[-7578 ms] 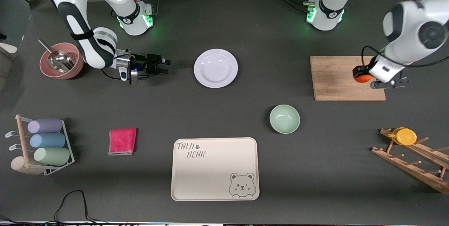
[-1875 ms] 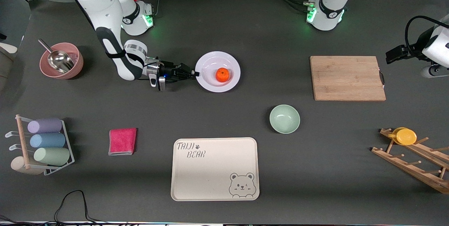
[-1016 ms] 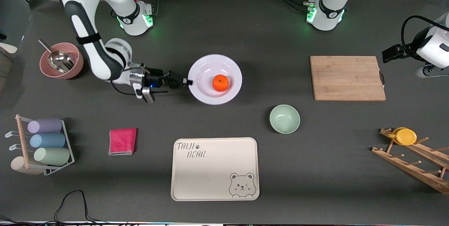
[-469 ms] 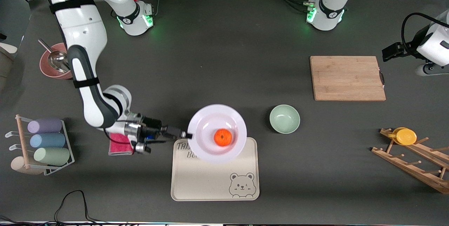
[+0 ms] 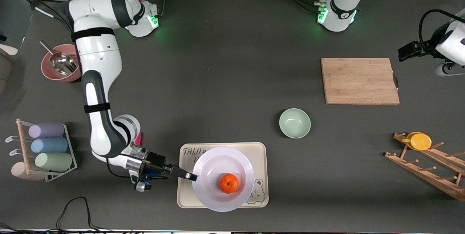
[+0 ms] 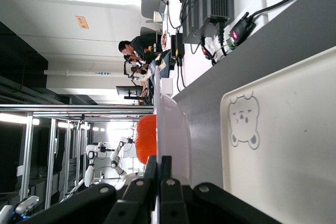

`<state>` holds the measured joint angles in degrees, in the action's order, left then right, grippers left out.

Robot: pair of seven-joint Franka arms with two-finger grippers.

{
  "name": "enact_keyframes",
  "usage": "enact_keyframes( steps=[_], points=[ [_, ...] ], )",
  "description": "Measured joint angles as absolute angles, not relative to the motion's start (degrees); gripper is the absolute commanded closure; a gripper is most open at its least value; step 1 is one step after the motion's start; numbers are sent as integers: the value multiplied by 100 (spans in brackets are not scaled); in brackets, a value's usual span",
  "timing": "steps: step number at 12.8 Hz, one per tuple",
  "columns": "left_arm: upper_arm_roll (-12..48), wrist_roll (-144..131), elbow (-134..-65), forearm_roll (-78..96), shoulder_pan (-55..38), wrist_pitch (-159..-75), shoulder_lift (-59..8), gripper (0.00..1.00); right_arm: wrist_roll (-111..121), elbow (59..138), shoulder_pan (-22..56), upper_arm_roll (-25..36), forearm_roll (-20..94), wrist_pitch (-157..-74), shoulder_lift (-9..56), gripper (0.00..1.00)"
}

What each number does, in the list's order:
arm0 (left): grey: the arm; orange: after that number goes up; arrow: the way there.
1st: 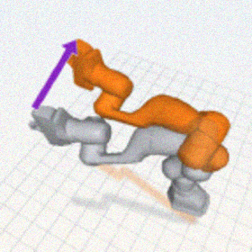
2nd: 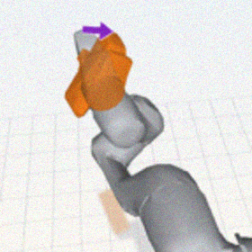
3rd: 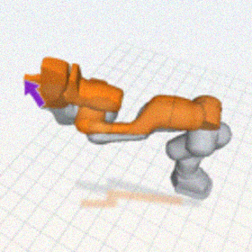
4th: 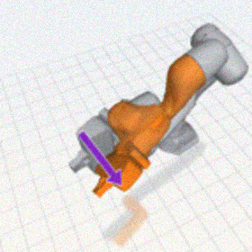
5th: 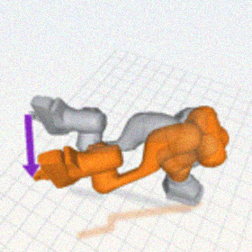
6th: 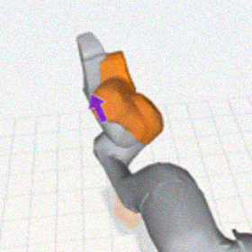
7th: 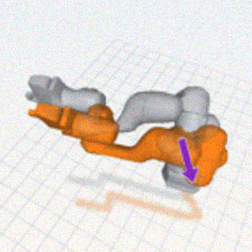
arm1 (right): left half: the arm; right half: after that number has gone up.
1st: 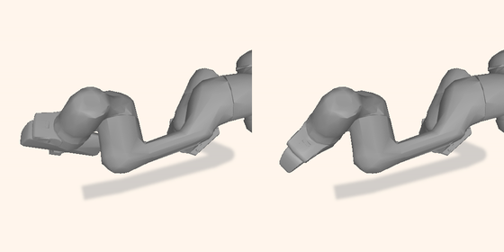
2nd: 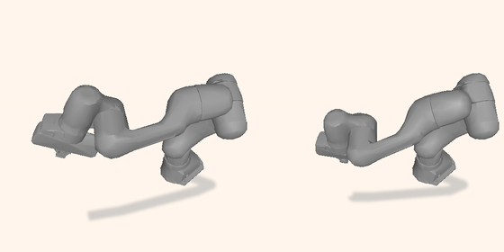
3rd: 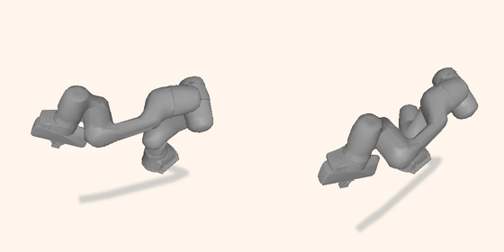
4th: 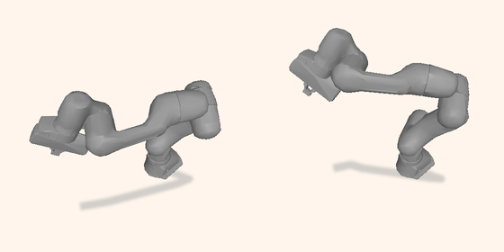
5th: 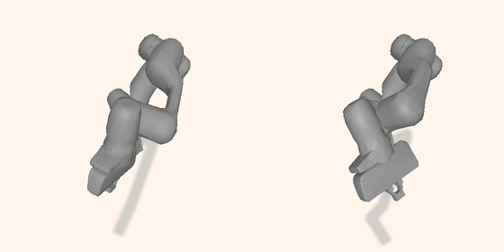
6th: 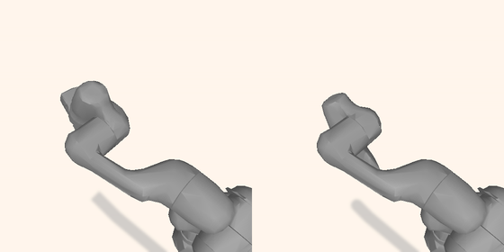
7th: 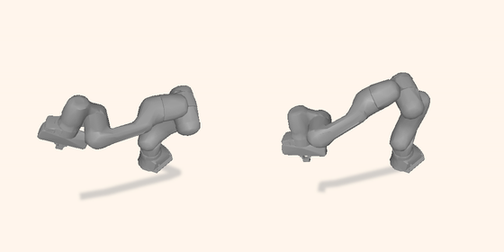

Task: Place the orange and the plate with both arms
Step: 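Slide the plate with the orange onto the bear-printed board with the right gripper, then settle the plate on the board and open the right gripper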

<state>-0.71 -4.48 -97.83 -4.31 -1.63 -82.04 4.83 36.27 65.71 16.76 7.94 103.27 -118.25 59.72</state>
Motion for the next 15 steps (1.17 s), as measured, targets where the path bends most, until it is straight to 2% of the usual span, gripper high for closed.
enact_keyframes(
  steps=[10,11,12,13,14,15],
  points=[
    [-74,-448,-9764,-431,-163,-8172,472,0,3959,6553,1711,795,10247,-11822,6703,100],
    [-74,-448,-9764,-431,-163,-8171,471,0,4014,6558,1713,795,10245,-11822,6731,85],
    [-74,-448,-9764,-431,-163,-8171,467,0,4048,6558,1713,795,10245,-11821,6749,48],
    [-74,-448,-9764,-431,-163,-8171,459,0,4052,6558,1713,795,10245,-11817,6755,28],
    [-75,-448,-9764,-431,-163,-8171,452,0,4052,6558,1713,795,10245,-11816,6755,18],
    [-74,-448,-9764,-431,-163,-8171,450,0,4053,6558,1713,795,10245,-11816,6755,15]
  ],
)
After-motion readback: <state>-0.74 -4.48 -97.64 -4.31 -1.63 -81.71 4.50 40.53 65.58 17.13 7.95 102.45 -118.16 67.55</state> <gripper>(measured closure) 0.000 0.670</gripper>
